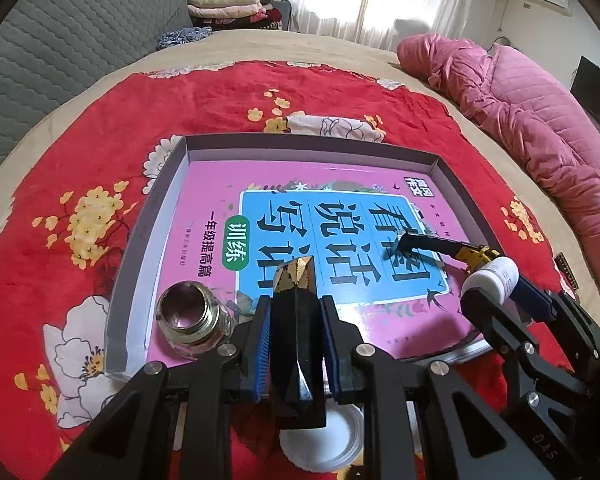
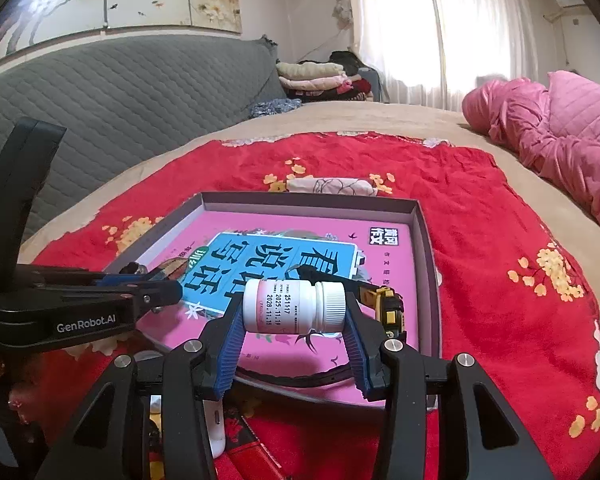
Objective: Organize rigid objects
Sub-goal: 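Carry the black-handled item over the box with the left tool while the right tool carries the pill bottle, then lower and open the left tool beside the jar while the right tool releases the pill bottle on the book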
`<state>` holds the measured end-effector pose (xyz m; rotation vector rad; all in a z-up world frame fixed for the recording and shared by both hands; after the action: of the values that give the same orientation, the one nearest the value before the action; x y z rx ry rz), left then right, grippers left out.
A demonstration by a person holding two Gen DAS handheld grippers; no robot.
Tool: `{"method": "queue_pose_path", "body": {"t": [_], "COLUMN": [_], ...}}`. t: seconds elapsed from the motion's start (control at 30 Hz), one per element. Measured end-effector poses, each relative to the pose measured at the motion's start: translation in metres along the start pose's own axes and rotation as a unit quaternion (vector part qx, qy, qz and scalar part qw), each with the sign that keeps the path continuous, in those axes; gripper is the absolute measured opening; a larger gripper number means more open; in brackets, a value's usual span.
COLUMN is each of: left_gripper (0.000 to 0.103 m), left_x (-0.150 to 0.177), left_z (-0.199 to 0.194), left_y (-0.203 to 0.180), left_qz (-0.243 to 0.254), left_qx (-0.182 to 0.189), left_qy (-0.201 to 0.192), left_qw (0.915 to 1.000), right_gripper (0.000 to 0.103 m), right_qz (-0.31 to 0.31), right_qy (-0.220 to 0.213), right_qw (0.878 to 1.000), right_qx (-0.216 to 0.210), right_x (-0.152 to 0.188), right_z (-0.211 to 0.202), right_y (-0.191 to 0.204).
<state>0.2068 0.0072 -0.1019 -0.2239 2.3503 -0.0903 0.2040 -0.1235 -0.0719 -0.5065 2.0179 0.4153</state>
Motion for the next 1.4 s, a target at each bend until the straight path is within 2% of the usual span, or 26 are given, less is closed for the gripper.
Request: {"method": "queue_pose_path", "body": {"t": [1.1, 1.4], "left_gripper": [0.023, 0.023], "left_x": [0.000, 0.003], "left_z": [0.032, 0.030], "left_y": [0.001, -0.001], "left_qz": [0.005, 0.012], "left_qx": [-0.017, -0.019], "left_qy": [0.018, 0.033], "left_qw": [0.9997, 0.9992], "right_gripper": [0.048, 0.048], "right_qz": [-0.001, -0.043], "right_qy": [0.044, 0.064], "right_qw": [0.999, 0.997], "right_qx": [0.001, 0.012], "right_x": [0.015, 0.019], "right_z": [0.026, 0.033], "right_y": [-0.004, 0.002]}}
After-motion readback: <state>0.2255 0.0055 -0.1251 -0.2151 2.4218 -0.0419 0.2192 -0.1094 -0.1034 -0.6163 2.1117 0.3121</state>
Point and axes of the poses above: each gripper's, at about its wrist camera, not at the fingertips, and z roughly the way its jaws point, y to its left, x to its underside, the point moved 10 cm from there along z, roughly the way its jaws point, and after that the axes turned 9 degrees about -y, right-handed, at the moved point
